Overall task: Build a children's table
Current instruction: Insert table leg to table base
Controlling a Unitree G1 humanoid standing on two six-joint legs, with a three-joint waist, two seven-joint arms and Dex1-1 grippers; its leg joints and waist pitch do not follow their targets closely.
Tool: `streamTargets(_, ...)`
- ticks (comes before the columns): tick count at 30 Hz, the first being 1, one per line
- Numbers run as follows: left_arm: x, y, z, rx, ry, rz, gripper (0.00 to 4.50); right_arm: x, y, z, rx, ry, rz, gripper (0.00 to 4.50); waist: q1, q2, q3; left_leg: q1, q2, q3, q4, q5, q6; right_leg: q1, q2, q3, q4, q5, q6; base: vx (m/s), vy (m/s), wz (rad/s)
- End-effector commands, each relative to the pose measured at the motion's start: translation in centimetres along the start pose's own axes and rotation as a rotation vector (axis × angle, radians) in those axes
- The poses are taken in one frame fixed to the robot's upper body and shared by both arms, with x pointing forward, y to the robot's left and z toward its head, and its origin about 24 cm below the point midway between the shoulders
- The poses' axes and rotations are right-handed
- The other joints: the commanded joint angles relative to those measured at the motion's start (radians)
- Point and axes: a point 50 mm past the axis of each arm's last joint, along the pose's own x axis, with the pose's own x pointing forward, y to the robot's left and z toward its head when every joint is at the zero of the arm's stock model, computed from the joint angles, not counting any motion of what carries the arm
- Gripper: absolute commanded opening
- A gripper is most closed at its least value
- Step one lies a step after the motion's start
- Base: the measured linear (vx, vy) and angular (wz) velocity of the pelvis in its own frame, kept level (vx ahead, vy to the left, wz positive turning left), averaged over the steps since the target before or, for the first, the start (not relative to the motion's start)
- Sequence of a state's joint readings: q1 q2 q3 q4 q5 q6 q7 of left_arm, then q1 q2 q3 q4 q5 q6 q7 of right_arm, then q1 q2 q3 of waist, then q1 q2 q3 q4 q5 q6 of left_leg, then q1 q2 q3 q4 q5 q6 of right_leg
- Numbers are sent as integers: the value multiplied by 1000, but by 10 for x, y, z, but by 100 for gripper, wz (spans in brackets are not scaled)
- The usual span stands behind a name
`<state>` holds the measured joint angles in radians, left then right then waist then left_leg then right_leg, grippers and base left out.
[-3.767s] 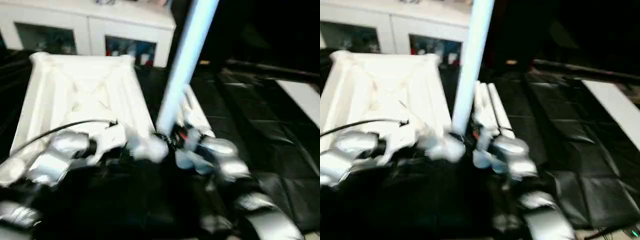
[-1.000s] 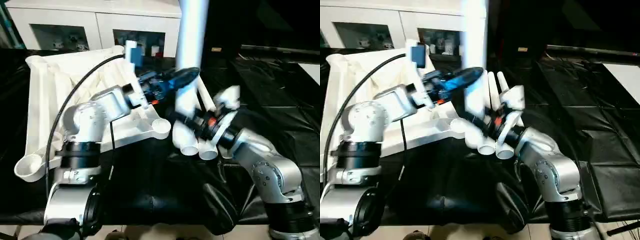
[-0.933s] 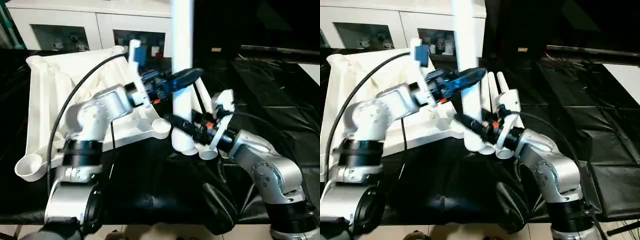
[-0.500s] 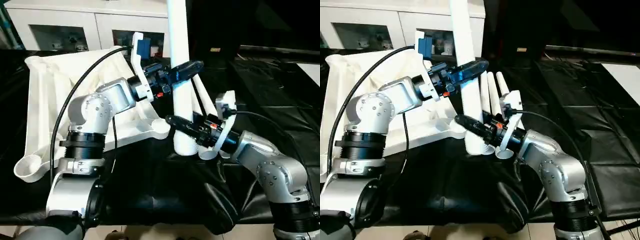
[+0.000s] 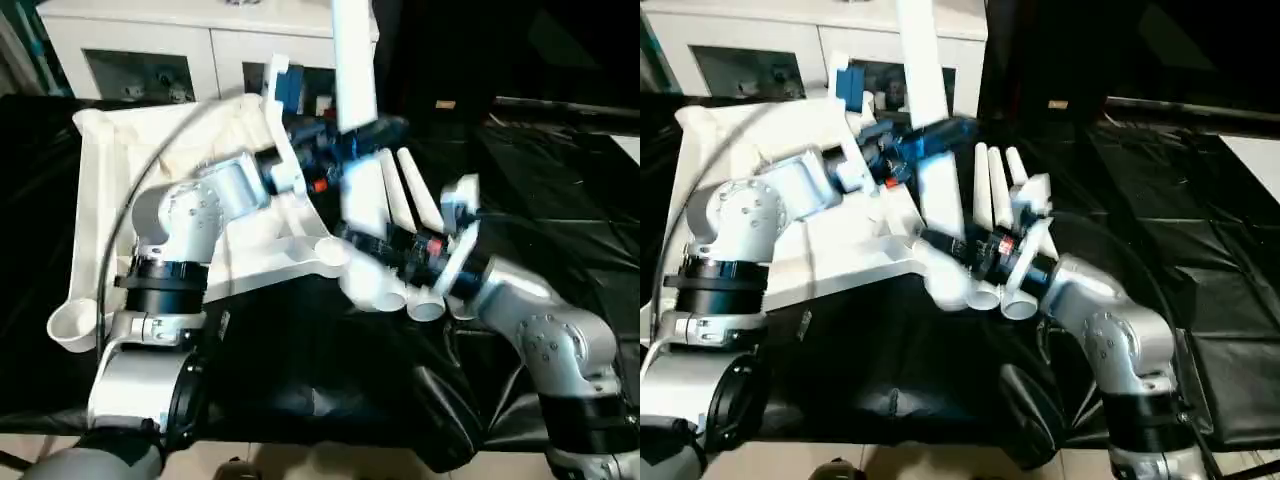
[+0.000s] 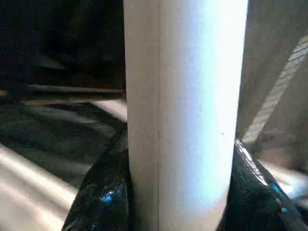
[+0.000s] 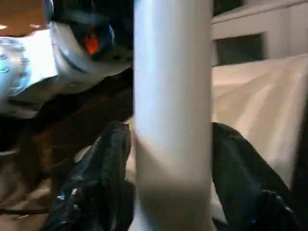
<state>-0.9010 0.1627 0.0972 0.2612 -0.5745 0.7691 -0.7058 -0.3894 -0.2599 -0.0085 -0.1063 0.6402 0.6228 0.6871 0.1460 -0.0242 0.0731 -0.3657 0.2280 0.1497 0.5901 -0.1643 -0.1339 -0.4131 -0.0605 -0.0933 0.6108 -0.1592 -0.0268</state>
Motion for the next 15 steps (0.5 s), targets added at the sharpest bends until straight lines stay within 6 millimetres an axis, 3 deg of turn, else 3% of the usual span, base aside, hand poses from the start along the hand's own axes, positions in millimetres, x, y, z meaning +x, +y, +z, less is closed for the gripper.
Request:
streamTargets(1, 1, -2, 2, 82, 34, 25, 183, 4, 1, 5, -57, 7, -16, 287, 1, 8, -87, 1, -10, 13, -60, -163, 9, 72, -63, 42, -83, -317, -73, 0, 0, 0)
streamTargets(2, 1, -3, 2, 93, 44, 24, 183, 3, 2, 5, -55, 16, -11, 292, 2, 13, -88, 1, -11, 14, -59, -157, 12, 71, -63, 44, -82, -306, -75, 0, 0, 0)
streamTargets(6, 3, -6, 1, 134, 96, -8, 182, 2, 1, 4, -55, 81, 5, 294, 3, 11, -90, 0, -9, 14, -57, -148, 15, 71, -62, 45, -75, -250, -101, 0, 0, 0)
streamTargets(7, 3, -7, 0, 146, 105, -18, 182, 1, 0, 4, -58, 99, 6, 294, 2, 4, -90, -2, -9, 14, -58, -144, 16, 74, -61, 44, -73, -243, -105, 0, 0, 0)
streamTargets(8, 5, -8, 0, 162, 114, -30, 182, 1, -1, 3, -64, 128, 12, 294, 3, 9, -90, -2, -8, 13, -59, -141, 16, 74, -62, 44, -72, -237, -110, 0, 0, 0)
streamTargets(9, 5, -9, -1, 165, 116, -33, 182, 1, -1, 3, -65, 138, 14, 294, 1, 7, -90, -2, -9, 14, -57, -140, 16, 75, -61, 45, -71, -233, -113, 0, 0, 0)
streamTargets(15, 9, -13, -3, 200, 142, -72, 182, 3, -5, 2, -65, 211, 14, 294, 3, 2, -88, -3, -10, 16, -56, -138, 17, 74, -65, 45, -74, -266, -108, 0, 0, 0)
